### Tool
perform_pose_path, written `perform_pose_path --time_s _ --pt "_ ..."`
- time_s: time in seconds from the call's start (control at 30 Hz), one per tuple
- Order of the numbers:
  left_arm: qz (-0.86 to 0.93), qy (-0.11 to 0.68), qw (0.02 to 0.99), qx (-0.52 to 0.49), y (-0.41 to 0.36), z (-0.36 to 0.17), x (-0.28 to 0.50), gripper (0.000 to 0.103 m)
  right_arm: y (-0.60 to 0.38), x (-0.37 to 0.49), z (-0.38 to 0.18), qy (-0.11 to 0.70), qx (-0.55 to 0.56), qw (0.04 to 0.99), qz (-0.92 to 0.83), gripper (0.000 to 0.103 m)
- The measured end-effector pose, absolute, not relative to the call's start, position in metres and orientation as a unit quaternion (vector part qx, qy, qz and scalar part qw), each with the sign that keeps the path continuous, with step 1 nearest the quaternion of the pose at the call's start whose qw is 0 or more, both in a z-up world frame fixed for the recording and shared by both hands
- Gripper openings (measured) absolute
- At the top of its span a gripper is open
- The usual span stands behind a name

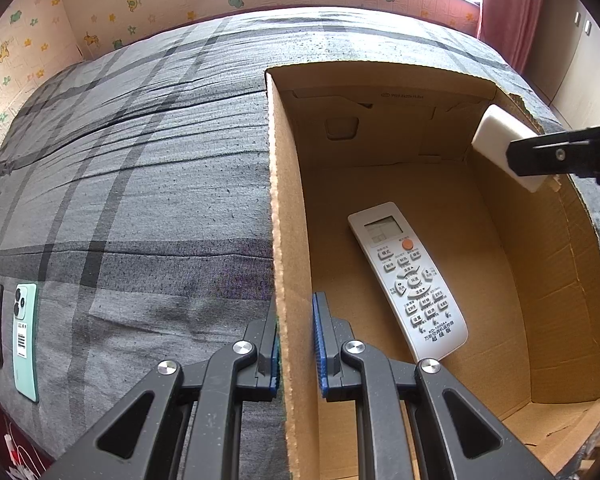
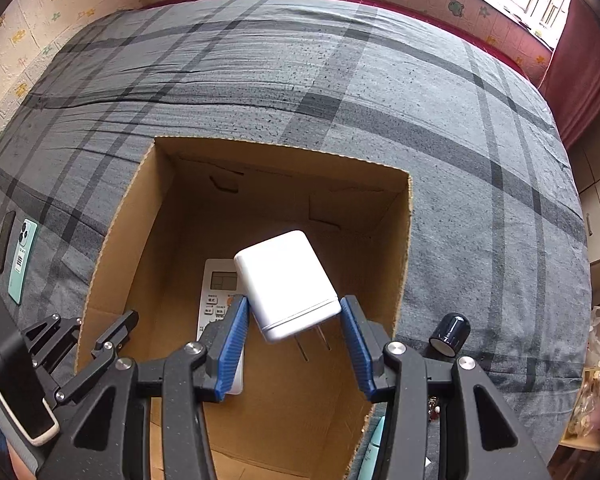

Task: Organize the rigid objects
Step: 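Lift the white charger with the right gripper and carry it over the box, then lower the white charger beside the remote and open the right gripper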

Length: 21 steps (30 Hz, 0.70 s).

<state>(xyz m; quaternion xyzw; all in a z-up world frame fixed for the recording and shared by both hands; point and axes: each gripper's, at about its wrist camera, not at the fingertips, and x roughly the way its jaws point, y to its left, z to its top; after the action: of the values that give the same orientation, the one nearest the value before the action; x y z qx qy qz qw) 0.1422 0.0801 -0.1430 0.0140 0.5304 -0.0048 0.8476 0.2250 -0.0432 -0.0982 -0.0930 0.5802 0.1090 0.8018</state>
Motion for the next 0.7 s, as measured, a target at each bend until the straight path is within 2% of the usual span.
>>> perform_pose_path --time_s 0.7 --pt "-0.008 0.532 0.847 0.004 0.083 -0.142 0.142 0.014 -0.013 0.259 -0.174 0.624 -0.125 0.767 0.08 0.051"
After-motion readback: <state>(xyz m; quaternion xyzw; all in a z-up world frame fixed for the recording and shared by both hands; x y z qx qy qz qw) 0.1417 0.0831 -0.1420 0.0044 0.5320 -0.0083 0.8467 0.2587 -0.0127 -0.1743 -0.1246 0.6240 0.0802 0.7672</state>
